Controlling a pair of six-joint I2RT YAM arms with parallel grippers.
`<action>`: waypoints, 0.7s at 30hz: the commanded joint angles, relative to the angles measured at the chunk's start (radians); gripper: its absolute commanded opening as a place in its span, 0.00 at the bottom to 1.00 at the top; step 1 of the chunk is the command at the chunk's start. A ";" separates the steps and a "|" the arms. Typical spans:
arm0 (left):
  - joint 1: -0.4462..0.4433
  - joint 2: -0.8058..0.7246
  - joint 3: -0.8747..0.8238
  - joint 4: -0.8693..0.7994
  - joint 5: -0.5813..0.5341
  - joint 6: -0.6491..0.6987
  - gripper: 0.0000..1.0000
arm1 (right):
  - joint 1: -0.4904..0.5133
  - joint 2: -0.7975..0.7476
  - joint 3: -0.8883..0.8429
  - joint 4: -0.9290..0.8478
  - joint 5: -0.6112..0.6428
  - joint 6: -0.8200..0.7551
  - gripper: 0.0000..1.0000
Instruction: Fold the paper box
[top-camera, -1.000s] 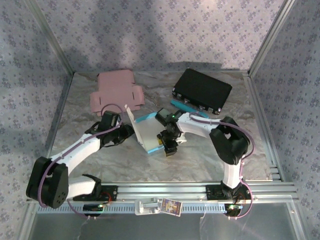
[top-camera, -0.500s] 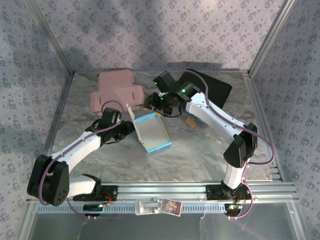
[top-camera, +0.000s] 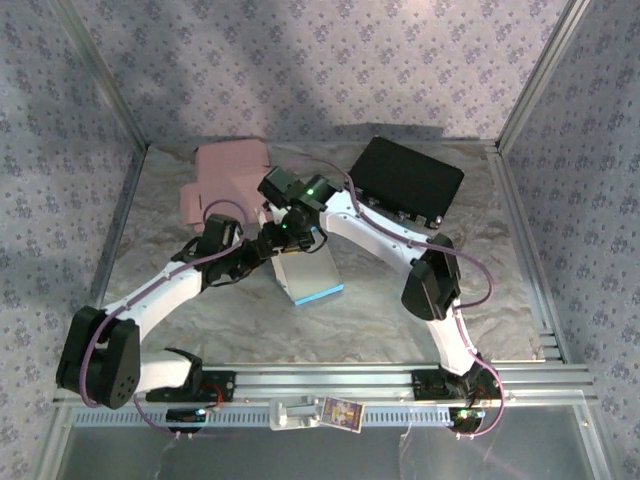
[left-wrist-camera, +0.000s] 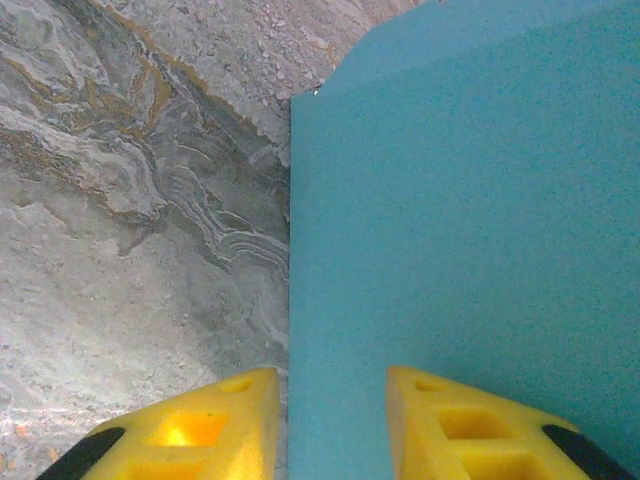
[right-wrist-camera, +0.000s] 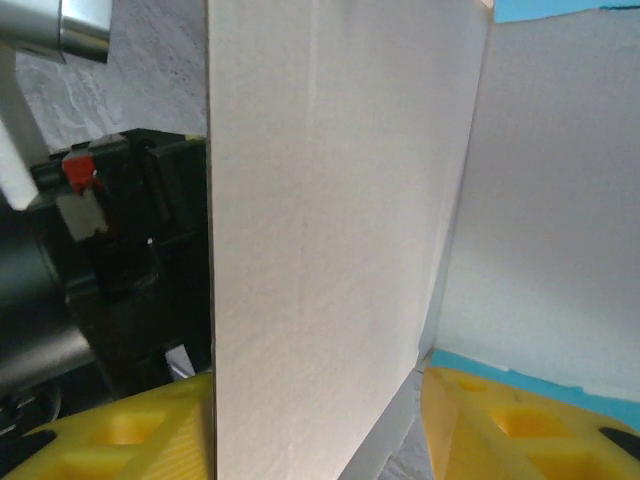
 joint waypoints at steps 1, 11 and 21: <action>0.005 0.005 0.031 0.019 0.021 0.014 0.33 | 0.001 0.016 0.074 -0.057 0.029 -0.013 0.52; 0.005 0.001 0.039 0.011 0.024 0.025 0.33 | -0.004 0.053 0.094 -0.050 0.061 0.024 0.44; 0.005 -0.010 0.056 -0.013 0.019 0.037 0.33 | -0.006 0.080 0.155 -0.039 0.124 0.093 0.21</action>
